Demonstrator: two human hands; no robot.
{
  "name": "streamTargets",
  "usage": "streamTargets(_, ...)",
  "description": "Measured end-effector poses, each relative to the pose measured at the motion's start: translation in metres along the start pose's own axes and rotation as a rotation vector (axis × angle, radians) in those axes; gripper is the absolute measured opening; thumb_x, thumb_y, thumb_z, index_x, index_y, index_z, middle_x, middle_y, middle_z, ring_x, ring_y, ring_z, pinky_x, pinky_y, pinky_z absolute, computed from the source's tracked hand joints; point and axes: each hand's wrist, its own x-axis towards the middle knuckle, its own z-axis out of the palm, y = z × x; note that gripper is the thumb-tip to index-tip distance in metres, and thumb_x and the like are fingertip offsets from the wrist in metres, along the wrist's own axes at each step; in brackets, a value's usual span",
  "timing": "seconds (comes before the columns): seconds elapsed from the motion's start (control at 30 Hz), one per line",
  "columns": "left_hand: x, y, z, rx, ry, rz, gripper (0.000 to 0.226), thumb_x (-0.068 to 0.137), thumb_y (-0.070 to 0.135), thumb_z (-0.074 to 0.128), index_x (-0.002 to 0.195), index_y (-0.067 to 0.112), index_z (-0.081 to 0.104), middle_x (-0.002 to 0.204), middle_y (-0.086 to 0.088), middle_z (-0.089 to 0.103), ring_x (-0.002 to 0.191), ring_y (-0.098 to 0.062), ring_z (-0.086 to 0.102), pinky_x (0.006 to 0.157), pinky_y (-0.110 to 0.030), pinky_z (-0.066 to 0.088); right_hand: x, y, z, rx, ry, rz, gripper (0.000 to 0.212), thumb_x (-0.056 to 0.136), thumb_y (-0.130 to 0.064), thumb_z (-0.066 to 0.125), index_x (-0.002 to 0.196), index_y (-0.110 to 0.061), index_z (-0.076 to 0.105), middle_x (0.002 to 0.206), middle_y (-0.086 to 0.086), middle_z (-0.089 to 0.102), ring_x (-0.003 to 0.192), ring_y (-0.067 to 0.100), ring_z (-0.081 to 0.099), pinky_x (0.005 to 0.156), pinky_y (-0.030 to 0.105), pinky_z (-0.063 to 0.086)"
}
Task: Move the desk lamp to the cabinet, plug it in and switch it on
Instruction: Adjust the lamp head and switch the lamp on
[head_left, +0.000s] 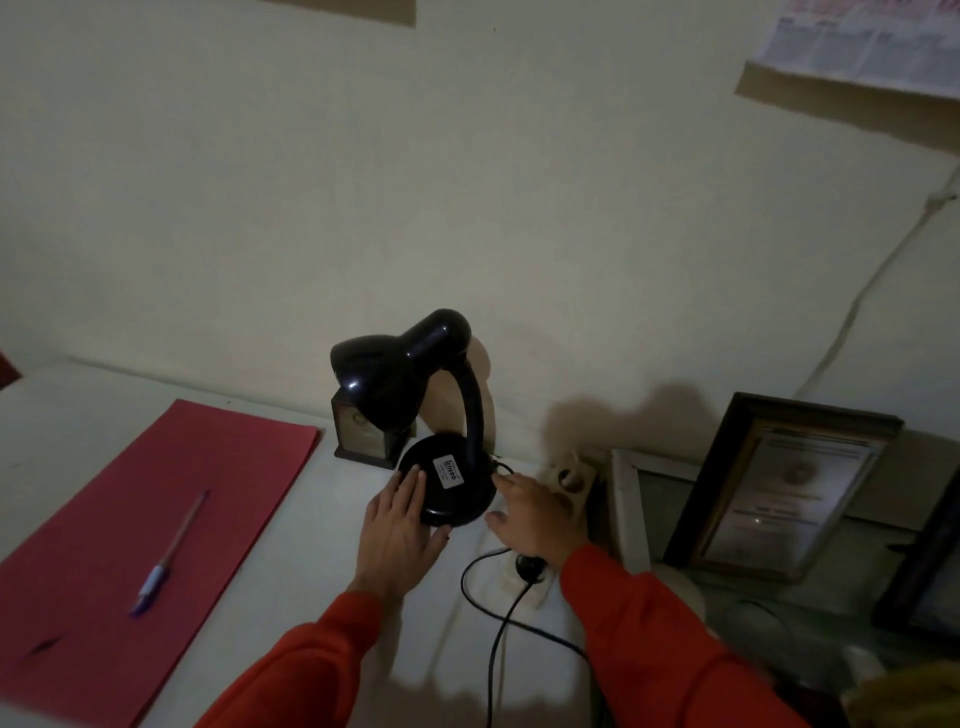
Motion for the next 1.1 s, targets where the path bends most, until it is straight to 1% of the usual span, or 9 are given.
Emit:
streamTargets(0.07,0.001,-0.001,-0.001,0.013,0.001,0.017,0.075,0.081,0.056,0.044,0.135,0.004,0.042,0.139,-0.015,0.052,0.13,-0.033,0.046,0.098,-0.044,0.046,-0.002,-0.001,-0.002,-0.005,-0.004,0.006,0.057,0.084,-0.024,0.056,0.136,-0.006,0.042,0.134,0.017,0.052,0.124,0.031,0.045,0.104,0.036,0.038)
streamTargets(0.2,0.002,-0.001,0.0,0.016,-0.006,0.03,0.076,0.078,0.048,0.064,0.134,0.002,0.042,0.138,-0.017,0.052,0.129,-0.035,0.047,0.098,-0.045,0.047,-0.004,-0.003,-0.003,-0.036,-0.002,0.018,0.055,0.083,-0.022,0.055,0.134,-0.006,0.042,0.13,0.018,0.055,0.121,0.033,0.049,0.099,0.037,0.042)
streamTargets(0.4,0.01,-0.002,-0.007,0.065,-0.104,0.046,0.076,0.086,0.05,0.049,0.143,0.007,0.024,0.152,-0.012,0.032,0.141,-0.028,0.026,0.111,-0.039,0.03,-0.005,-0.005,-0.003,-0.078,-0.022,0.011,0.053,0.082,-0.021,0.055,0.131,-0.002,0.045,0.124,0.02,0.057,0.115,0.035,0.051,0.094,0.037,0.044)
streamTargets(0.5,0.016,0.0,-0.012,0.071,-0.135,0.058,0.075,0.085,0.046,0.052,0.142,0.005,0.026,0.151,-0.012,0.033,0.14,-0.029,0.027,0.111,-0.039,0.03,-0.003,-0.006,-0.002,-0.158,0.002,-0.012,0.045,0.079,-0.02,0.055,0.12,-0.002,0.05,0.118,0.018,0.058,0.117,0.034,0.049,0.095,0.036,0.04)
streamTargets(0.63,0.021,0.001,-0.014,0.042,-0.153,0.059,0.072,0.082,0.037,0.059,0.139,0.003,0.032,0.145,-0.014,0.039,0.134,-0.029,0.034,0.106,-0.039,0.036,0.002,-0.013,0.003,-0.296,0.026,-0.099,0.057,0.079,-0.016,0.055,0.132,-0.001,0.042,0.138,0.017,0.048,0.137,0.034,0.03,0.111,0.039,0.025)
streamTargets(0.77,0.022,-0.001,-0.013,-0.044,-0.138,0.053,0.069,0.078,0.03,0.065,0.135,0.003,0.038,0.14,-0.018,0.045,0.129,-0.033,0.04,0.103,-0.04,0.041,0.008,-0.027,0.008,-0.316,-0.004,-0.099,0.052,0.081,-0.018,0.052,0.13,-0.001,0.043,0.138,0.019,0.046,0.13,0.031,0.038,0.107,0.039,0.036)
streamTargets(0.9,0.023,-0.003,-0.013,-0.08,-0.151,0.037,0.07,0.08,0.031,0.063,0.138,0.003,0.034,0.144,-0.017,0.04,0.132,-0.031,0.036,0.109,-0.038,0.035,0.007,-0.03,0.011,-0.298,-0.037,-0.057,0.057,0.084,-0.013,0.052,0.137,-0.001,0.035,0.15,0.019,0.032,0.136,0.03,0.03,0.11,0.04,0.035)
streamTargets(1.0,0.023,-0.004,-0.012,-0.089,-0.207,0.014,0.077,0.086,0.033,0.059,0.143,0.002,0.019,0.154,-0.015,0.024,0.142,-0.027,0.023,0.118,-0.036,0.018,0.007,-0.03,0.011,-0.298,-0.022,-0.043,0.057,0.087,-0.01,0.047,0.14,-0.001,0.03,0.154,0.018,0.025,0.142,0.027,0.024,0.113,0.039,0.031)
streamTargets(1.1,0.022,-0.011,-0.01,-0.105,-0.141,0.056,0.075,0.086,0.035,0.06,0.142,0.0,0.024,0.153,-0.016,0.028,0.141,-0.025,0.026,0.117,-0.033,0.021,0.006,-0.03,0.013,-0.282,-0.021,-0.038,0.059,0.087,-0.009,0.047,0.142,-0.001,0.028,0.156,0.018,0.022,0.143,0.027,0.021,0.116,0.038,0.027)
